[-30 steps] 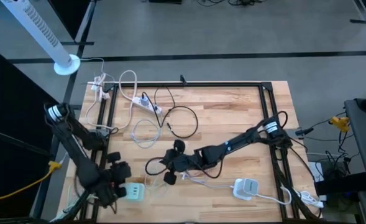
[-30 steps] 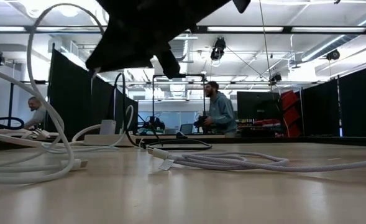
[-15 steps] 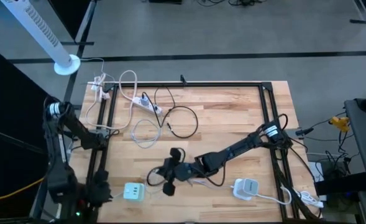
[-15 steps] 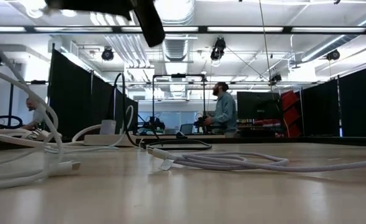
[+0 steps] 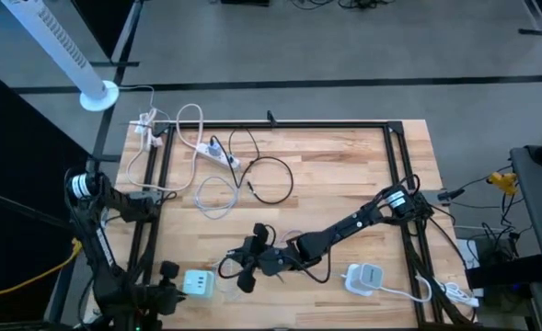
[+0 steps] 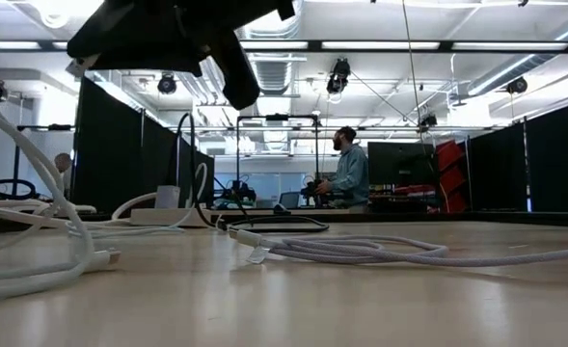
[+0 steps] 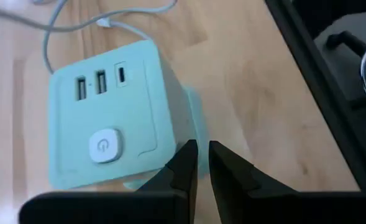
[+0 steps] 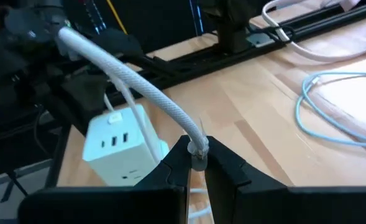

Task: Insert USB
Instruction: Insert the white charger cable into the bottom left white outlet extension

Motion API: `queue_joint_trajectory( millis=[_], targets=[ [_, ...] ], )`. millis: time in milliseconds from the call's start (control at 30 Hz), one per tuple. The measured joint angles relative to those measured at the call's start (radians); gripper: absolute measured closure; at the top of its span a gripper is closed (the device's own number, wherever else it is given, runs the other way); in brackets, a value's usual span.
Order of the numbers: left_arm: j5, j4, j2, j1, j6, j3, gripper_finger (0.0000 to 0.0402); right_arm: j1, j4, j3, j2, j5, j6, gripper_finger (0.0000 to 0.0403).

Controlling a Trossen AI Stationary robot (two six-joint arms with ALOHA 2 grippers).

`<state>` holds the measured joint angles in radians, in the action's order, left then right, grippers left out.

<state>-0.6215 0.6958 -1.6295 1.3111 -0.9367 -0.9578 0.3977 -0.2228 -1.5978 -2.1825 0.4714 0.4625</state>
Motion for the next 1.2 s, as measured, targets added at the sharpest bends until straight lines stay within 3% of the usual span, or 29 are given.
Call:
queue_joint_trajectory(
  millis=[267, 433, 700, 833, 1000, 1200],
  targets=[
    [-0.063, -0.313, 0.105, -0.053, 0.075, 0.217, 0.0372, 0.017, -0.014, 0.000, -0.017, -0.007, 0.013, 0.0386],
    [-0.108, -0.363, 0.229, -0.114, 0.097, 0.358, 0.0372, 0.014, -0.097, 0.000, -0.052, -0.055, -0.001, 0.0386],
    [0.004, -0.520, 0.348, -0.184, 0.220, 0.449, 0.0372, -0.047, -0.050, 0.000, -0.046, -0.105, -0.073, 0.0386],
    [0.011, -0.490, 0.363, -0.185, 0.217, 0.451, 0.0372, -0.100, 0.091, -0.101, -0.040, -0.231, -0.171, 0.0386],
    [0.013, -0.425, 0.363, -0.186, 0.147, 0.455, 0.0372, -0.161, 0.319, -0.306, -0.104, -0.450, -0.372, 0.0386],
    [0.007, -0.402, 0.361, -0.193, 0.084, 0.484, 0.0372, -0.225, 0.478, -0.535, -0.205, -0.622, -0.527, 0.0386]
  ],
)
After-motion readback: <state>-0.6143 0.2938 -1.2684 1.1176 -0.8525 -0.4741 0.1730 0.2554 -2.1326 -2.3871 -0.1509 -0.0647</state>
